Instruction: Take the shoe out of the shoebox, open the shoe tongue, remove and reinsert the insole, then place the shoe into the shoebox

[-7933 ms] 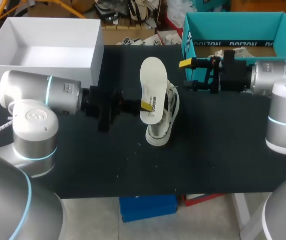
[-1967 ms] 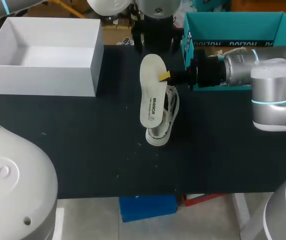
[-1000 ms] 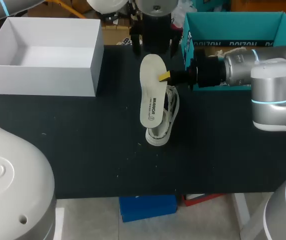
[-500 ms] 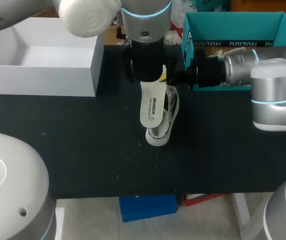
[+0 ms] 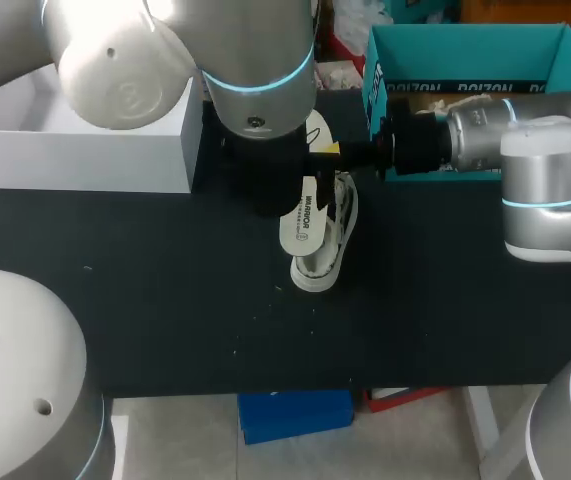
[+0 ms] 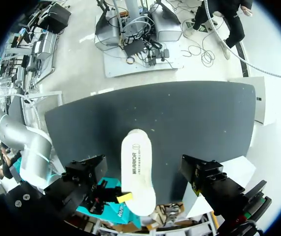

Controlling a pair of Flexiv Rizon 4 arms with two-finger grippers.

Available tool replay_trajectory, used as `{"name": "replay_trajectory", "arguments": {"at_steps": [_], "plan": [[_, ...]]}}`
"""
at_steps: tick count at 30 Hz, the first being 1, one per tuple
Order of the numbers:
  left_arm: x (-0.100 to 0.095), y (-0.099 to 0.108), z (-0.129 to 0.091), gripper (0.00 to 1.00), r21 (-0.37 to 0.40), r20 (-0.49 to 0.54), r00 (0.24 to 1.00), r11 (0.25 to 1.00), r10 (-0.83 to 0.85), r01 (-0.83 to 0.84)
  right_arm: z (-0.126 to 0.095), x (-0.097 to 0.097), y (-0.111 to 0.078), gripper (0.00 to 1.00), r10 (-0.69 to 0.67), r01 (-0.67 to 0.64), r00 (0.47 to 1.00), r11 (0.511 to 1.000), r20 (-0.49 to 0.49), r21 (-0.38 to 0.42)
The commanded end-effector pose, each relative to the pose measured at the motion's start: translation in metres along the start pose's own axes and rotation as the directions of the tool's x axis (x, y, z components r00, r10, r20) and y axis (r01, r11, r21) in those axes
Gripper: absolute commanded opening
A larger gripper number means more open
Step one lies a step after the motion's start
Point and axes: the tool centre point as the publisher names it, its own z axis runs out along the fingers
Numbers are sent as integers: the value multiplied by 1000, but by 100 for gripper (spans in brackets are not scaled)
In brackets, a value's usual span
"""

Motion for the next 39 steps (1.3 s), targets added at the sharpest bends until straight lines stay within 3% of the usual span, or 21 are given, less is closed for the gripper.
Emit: {"name": "replay_trajectory", "arguments": {"at_steps": [1, 7, 21, 25, 30, 34, 39], "plan": [[13, -9, 1, 100, -17, 37, 999, 1000, 5, -4, 0, 0, 0, 0, 1, -1, 1000, 1000, 1, 2], [18, -4, 10, 100, -3, 31, 1000, 1000, 2, -2, 0, 0, 0, 0, 1, -1, 1000, 1000, 1, 2], [12, 54, 21, 100, -21, 29, 1000, 1000, 11, -10, 0, 0, 0, 0, 1, -1, 1000, 1000, 1, 2], [16, 69, 31, 100, 15, 165, 986, 1000, -26, 24, 0, 0, 0, 0, 1, -1, 1000, 1000, 1, 2], [21, 73, 40, 100, 72, 357, 931, 996, -74, 52, 0, 0, 0, 0, 1, -1, 1000, 1000, 1, 2], [24, 74, 45, 100, 85, 538, 838, 995, -93, 56, 0, 0, 0, 0, 1, -1, 1000, 1000, 1, 2], [23, 71, 42, 100, 68, 677, 732, 997, -79, 45, 0, 0, 0, 0, 1, -1, 1000, 1000, 1, 2]]}}
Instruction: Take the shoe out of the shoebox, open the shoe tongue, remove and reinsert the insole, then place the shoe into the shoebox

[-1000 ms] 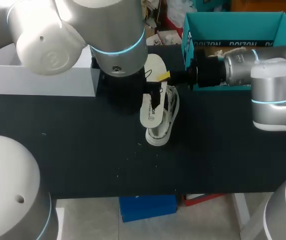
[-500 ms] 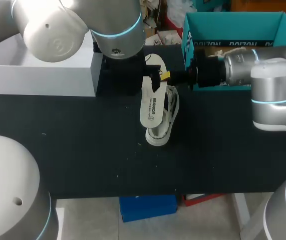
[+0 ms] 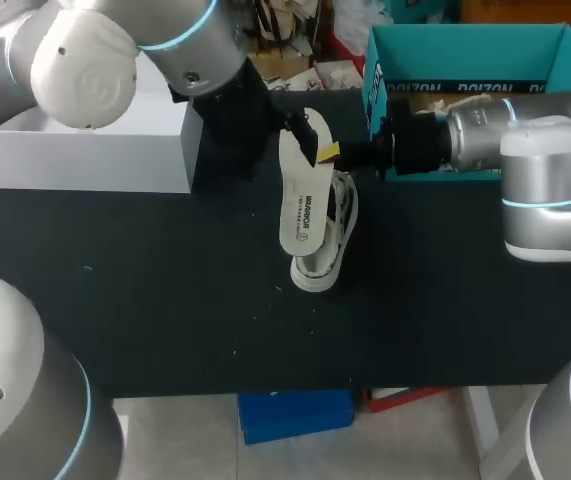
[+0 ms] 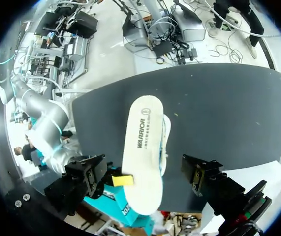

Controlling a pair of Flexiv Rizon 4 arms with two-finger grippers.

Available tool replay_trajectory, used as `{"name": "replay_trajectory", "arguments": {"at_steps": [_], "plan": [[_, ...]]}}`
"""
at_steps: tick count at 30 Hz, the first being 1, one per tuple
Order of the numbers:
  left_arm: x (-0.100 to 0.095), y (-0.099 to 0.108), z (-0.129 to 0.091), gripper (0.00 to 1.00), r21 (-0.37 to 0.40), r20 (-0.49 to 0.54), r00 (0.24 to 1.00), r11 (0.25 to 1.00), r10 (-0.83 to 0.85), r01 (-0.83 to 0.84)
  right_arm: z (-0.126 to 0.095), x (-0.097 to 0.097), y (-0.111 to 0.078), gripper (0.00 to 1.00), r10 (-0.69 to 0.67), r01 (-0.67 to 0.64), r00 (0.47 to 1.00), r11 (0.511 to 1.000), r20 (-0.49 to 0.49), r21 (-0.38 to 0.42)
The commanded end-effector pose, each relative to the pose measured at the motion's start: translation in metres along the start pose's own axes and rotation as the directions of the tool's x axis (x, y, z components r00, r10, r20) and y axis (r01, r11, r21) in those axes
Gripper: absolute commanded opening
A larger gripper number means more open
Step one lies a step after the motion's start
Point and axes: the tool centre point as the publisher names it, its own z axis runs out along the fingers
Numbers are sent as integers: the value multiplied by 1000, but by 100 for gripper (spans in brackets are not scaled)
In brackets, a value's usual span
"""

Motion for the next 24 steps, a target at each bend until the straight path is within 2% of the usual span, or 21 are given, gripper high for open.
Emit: {"name": "replay_trajectory", "arguments": {"at_steps": [1, 10, 17, 20, 21, 22, 23, 24], "plan": [[13, -8, -1, 100, -17, 418, 908, 1000, 23, -17, 0, 0, 0, 0, 1, -1, 1000, 1000, 1, 1], [21, -5, -2, 100, 53, 624, 781, 998, -6, -35, 0, 0, 0, 0, 1, -1, 1000, 1000, 1, 1], [34, -2, -1, 100, 35, 750, 662, 999, -7, -29, 0, 0, 0, 0, 1, -1, 1000, 1000, 1, 1], [37, -2, 0, 100, 20, 771, 637, 999, 2, -27, 0, 0, 0, 0, 1, -1, 1000, 1000, 1, 1], [37, -2, 0, 100, 19, 769, 639, 999, 2, -26, 0, 0, 0, 0, 1, -1, 1000, 1000, 1, 1], [38, -3, 2, 100, 26, 739, 674, 1000, -12, -11, 0, 0, 0, 0, 1, -1, 1000, 1000, 1, 1], [36, -1, 4, 100, 37, 669, 743, 999, -30, 7, 0, 0, 0, 0, 1, -1, 1000, 1000, 1, 1], [36, -1, 4, 100, 37, 669, 743, 999, -30, 7, 0, 0, 0, 0, 1, -1, 1000, 1000, 1, 1]]}}
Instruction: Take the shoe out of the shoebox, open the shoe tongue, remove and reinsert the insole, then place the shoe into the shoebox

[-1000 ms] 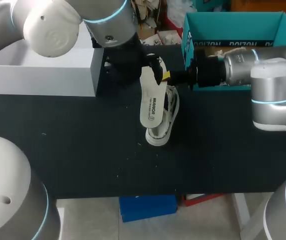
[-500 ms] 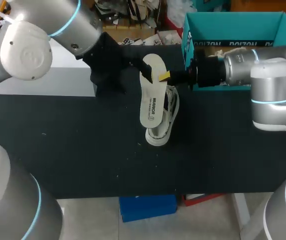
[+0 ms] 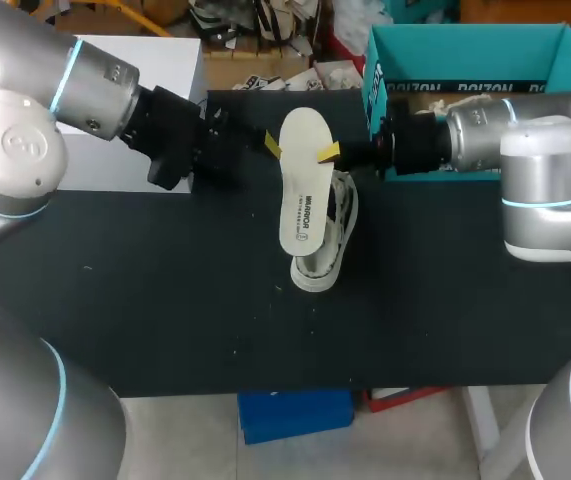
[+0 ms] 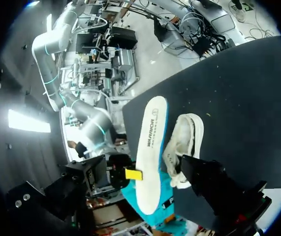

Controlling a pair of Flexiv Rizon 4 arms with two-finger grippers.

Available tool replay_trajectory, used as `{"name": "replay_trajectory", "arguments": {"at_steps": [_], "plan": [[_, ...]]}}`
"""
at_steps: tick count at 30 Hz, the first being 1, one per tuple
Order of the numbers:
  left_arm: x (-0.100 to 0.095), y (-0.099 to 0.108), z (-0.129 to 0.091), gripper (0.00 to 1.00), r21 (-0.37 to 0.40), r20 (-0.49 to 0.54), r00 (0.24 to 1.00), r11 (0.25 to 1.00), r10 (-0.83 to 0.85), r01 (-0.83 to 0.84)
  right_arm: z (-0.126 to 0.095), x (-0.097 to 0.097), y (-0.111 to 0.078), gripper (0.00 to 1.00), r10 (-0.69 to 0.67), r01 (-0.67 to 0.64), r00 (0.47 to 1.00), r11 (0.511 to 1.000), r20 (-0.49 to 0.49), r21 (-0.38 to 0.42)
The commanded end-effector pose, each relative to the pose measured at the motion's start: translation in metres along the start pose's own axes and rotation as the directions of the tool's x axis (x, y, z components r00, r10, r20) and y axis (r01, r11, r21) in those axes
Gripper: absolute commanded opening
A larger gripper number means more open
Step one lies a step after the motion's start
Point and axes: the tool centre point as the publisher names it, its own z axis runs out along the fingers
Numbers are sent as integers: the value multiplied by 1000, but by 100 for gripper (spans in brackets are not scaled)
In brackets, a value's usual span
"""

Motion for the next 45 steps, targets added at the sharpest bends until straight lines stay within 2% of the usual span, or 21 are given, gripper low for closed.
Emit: {"name": "replay_trajectory", "arguments": {"at_steps": [1, 13, 19, 24, 34, 45], "plan": [[6, -5, 5, 100, -18, 136, 990, 1000, -23, 26, 0, 0, 0, 0, 1, -1, 1000, 1000, 1, 1], [6, -5, 5, 100, -18, 136, 990, 1000, -23, 26, 0, 0, 0, 0, 1, -1, 1000, 1000, 1, 1], [24, -6, 7, 100, -43, 263, 960, 993, -98, 113, 0, 0, 0, 0, 1, -1, 1000, 1000, 1, 1], [33, -5, 8, 100, -89, 363, 924, 982, -122, 165, 0, 0, 0, 0, 1, -1, 1000, 1000, 1, 1], [29, 8, 14, 100, -194, 373, 925, 970, -68, 149, 0, 0, 0, 0, 1, -1, 1000, 1000, 1, 1], [31, 18, 34, 100, -169, 412, 907, 970, -92, 175, 0, 0, 0, 0, 1, -1, 1000, 1000, 1, 1]]}}
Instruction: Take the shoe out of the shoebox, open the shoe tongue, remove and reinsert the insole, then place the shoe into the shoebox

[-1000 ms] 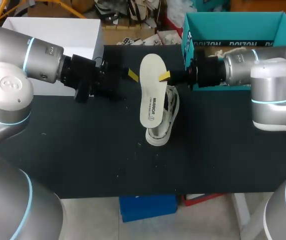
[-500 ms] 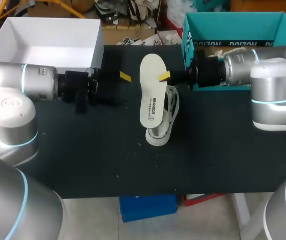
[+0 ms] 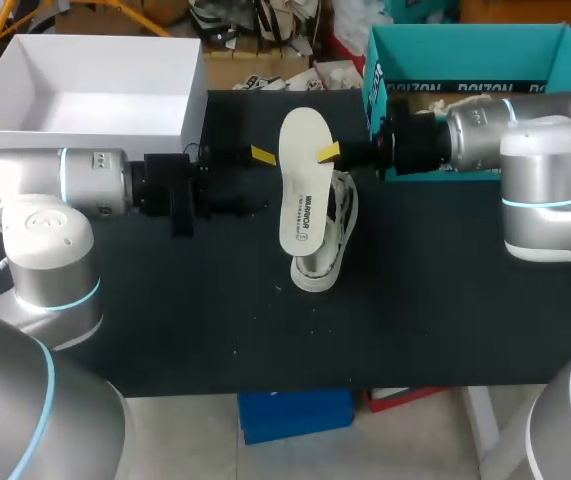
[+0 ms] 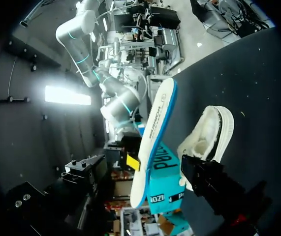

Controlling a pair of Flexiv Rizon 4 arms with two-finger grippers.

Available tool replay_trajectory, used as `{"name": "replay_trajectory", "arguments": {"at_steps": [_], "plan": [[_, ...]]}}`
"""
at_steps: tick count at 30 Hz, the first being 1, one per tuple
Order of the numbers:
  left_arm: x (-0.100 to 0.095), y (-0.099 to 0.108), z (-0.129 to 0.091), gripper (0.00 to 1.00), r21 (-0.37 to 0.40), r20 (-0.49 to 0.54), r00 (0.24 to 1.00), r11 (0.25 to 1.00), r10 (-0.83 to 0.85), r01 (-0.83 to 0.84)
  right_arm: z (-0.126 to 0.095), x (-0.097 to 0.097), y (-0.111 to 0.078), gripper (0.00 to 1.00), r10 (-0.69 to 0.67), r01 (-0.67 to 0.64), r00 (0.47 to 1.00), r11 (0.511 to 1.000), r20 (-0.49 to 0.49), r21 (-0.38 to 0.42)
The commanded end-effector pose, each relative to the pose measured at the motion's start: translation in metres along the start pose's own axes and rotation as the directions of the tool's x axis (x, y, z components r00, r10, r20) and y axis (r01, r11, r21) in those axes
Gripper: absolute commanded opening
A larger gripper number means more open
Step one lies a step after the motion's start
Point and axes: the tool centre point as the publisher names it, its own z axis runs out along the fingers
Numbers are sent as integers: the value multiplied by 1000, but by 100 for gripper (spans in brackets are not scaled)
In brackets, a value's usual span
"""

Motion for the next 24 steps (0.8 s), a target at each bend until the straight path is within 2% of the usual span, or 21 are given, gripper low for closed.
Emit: {"name": "replay_trajectory", "arguments": {"at_steps": [1, 9, 12, 17, 19, 20, 22, 24], "plan": [[6, 8, 11, 100, 0, 18, 1000, 1000, -5, 5, 0, 0, 0, 0, 1, -1, 1000, 1000, 1, 1], [8, 12, 23, 89, -3, 40, 999, 1000, -7, 7, 0, 0, 0, 0, 1, -1, 1000, 1000, 1, 1], [5, 11, 27, 87, 5, 48, 999, 1000, 4, -4, 0, 0, 0, 0, 1, -1, 1000, 1000, 1, 1], [5, 11, 32, 78, 32, 56, 998, 999, 19, -20, 0, 0, 0, 0, 1, -1, 1000, 1000, 1, 1], [5, 12, 35, 45, 32, 47, 998, 999, 30, -32, 0, 0, 0, 0, 1, -1, 1000, 1000, 1, 1], [5, 13, 36, 41, 31, 48, 998, 999, 30, -32, 0, 0, 0, 0, 1, -1, 1000, 1000, 1, 1], [4, 16, 38, 44, 28, 53, 998, 999, 35, -37, 0, 0, 0, 0, 1, -1, 1000, 1000, 1, 1], [2, 18, 42, 42, 33, 56, 997, 998, 43, -45, 0, 0, 0, 0, 1, -1, 1000, 1000, 1, 1]]}}
